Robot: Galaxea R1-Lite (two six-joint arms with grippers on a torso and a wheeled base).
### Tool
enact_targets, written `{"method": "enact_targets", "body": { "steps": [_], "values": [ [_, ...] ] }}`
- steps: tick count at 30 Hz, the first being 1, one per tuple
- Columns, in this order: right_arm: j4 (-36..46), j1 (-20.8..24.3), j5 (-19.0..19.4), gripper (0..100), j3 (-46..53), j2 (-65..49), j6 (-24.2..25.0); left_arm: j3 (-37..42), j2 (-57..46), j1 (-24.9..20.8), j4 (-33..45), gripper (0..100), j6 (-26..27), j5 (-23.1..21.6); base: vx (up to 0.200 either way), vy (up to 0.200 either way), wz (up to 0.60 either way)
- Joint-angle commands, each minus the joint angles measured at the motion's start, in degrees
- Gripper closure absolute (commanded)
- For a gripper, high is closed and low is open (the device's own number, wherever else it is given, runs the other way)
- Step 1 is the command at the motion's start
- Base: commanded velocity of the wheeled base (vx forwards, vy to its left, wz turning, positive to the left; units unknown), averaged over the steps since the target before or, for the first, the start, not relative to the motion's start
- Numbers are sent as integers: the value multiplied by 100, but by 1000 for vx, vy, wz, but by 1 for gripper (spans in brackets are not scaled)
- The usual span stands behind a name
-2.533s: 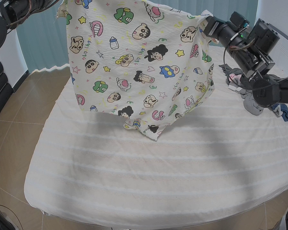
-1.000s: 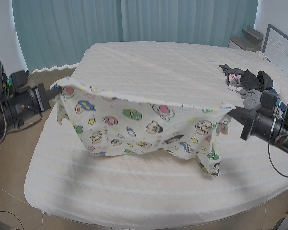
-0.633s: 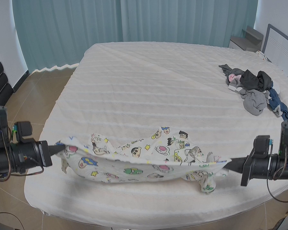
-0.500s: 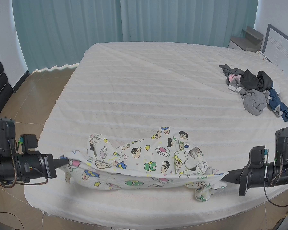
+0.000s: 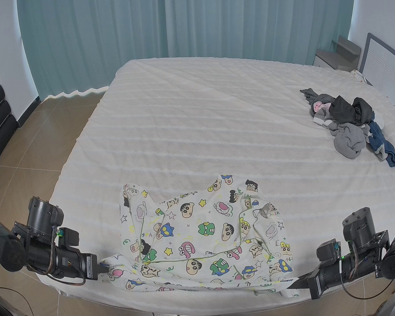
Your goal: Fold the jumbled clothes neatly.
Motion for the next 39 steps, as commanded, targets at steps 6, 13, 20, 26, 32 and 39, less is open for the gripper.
{"method": "enact_targets", "body": {
  "steps": [6,13,20,26,32,39],
  "values": [
    [-32,168,-6,100,71,862,17,143,1000,8,-27,0,145,-73,0,0,0],
    [-49,98,-15,0,124,792,26,275,850,61,-27,0,145,-214,0,0,0],
    [-58,-78,-23,0,115,221,35,178,244,694,-458,0,119,-539,0,0,0],
    [-67,-482,-32,0,-395,54,132,-833,499,1071,-748,0,-356,-522,0,0,0],
    [-58,-509,-50,0,-738,1,562,-2046,1694,1019,-766,0,-575,-460,0,0,0],
    [-49,-509,-50,0,-747,-8,589,-3153,2951,773,-748,0,-610,-100,0,0,0]
  ]
}}
